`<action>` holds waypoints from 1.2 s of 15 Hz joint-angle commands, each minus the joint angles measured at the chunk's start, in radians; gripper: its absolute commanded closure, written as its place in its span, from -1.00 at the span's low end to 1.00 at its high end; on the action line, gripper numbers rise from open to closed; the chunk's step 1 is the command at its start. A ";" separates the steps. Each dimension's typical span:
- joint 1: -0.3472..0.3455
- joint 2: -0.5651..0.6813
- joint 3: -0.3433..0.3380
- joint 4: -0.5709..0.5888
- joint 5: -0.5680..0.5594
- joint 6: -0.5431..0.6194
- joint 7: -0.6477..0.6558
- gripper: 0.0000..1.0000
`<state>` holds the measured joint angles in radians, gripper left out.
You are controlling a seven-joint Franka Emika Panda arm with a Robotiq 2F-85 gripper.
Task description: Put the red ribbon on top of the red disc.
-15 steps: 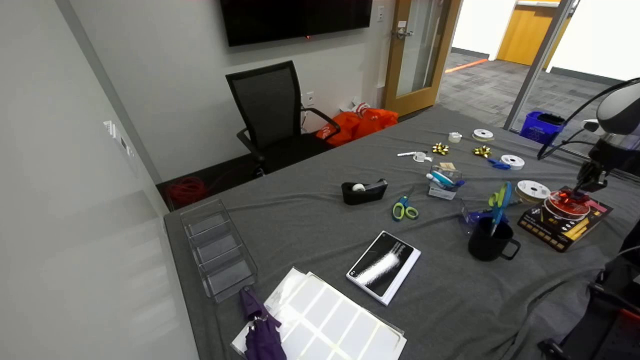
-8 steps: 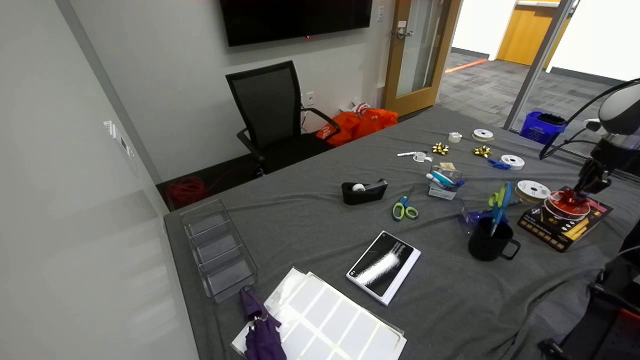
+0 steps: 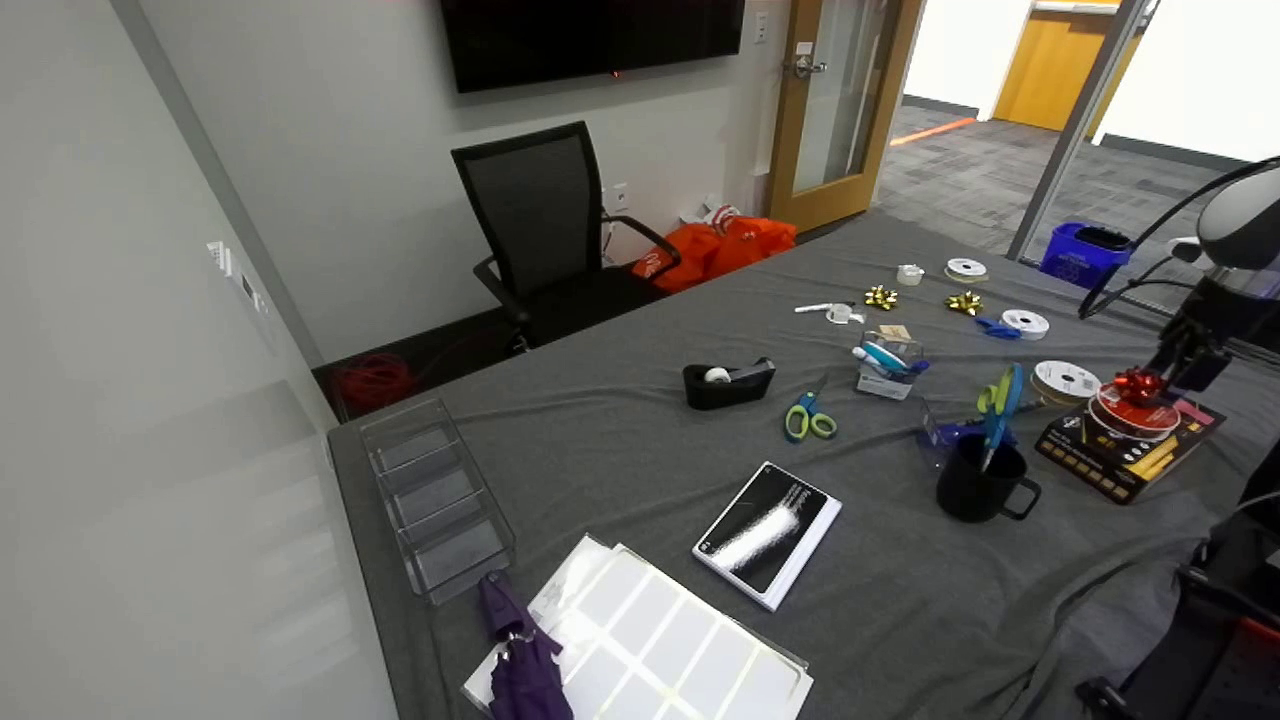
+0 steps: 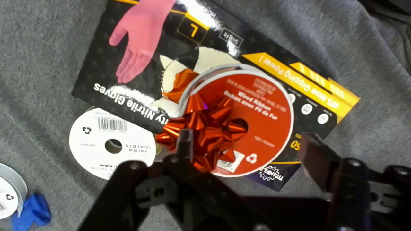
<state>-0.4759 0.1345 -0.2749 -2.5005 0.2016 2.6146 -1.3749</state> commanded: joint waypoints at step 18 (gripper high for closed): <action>0.004 -0.007 -0.014 -0.025 -0.025 -0.055 -0.057 -1.00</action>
<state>-0.4735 0.1495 -0.2750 -2.5139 0.1740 2.5755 -1.3903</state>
